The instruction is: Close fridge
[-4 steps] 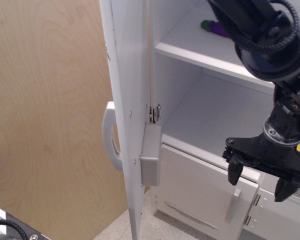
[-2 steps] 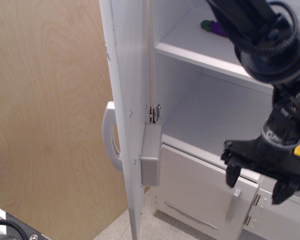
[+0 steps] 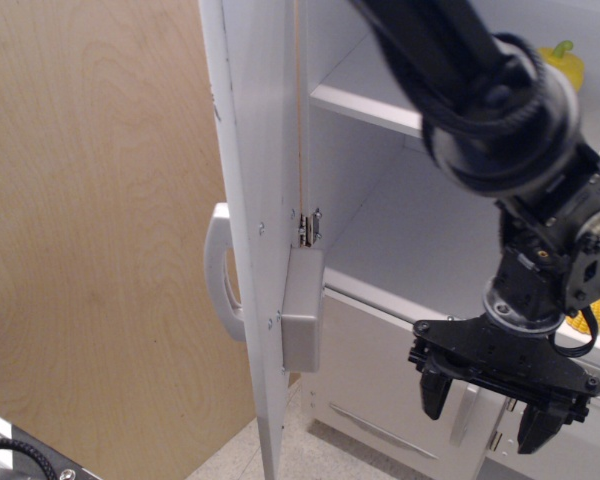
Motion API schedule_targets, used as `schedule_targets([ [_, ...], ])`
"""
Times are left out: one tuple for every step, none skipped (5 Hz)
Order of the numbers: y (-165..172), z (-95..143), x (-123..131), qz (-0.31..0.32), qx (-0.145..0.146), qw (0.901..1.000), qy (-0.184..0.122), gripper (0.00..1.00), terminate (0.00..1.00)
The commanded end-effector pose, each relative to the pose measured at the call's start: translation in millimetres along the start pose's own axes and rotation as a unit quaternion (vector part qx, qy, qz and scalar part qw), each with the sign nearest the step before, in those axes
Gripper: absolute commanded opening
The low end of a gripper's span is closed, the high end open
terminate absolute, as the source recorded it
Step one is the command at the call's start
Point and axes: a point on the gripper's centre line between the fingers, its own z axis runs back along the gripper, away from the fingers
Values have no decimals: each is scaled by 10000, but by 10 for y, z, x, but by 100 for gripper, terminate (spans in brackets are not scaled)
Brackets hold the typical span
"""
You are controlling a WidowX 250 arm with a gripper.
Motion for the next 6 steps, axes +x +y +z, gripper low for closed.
schedule_targets([
  [68, 239, -364, -384, -281, 9987, -159, 100, 0],
  [261, 300, -625, -690, -338, 9969, -144, 100, 0],
  [542, 387, -766, -897, -455, 9949, -115, 100, 0],
  [817, 486, -859, -1133, -524, 9920, -202, 100, 0],
  [1024, 530, -825, -1161, -518, 9915, -263, 100, 0],
  [1176, 685, -756, -1211, -412, 9911, -363, 100, 0],
])
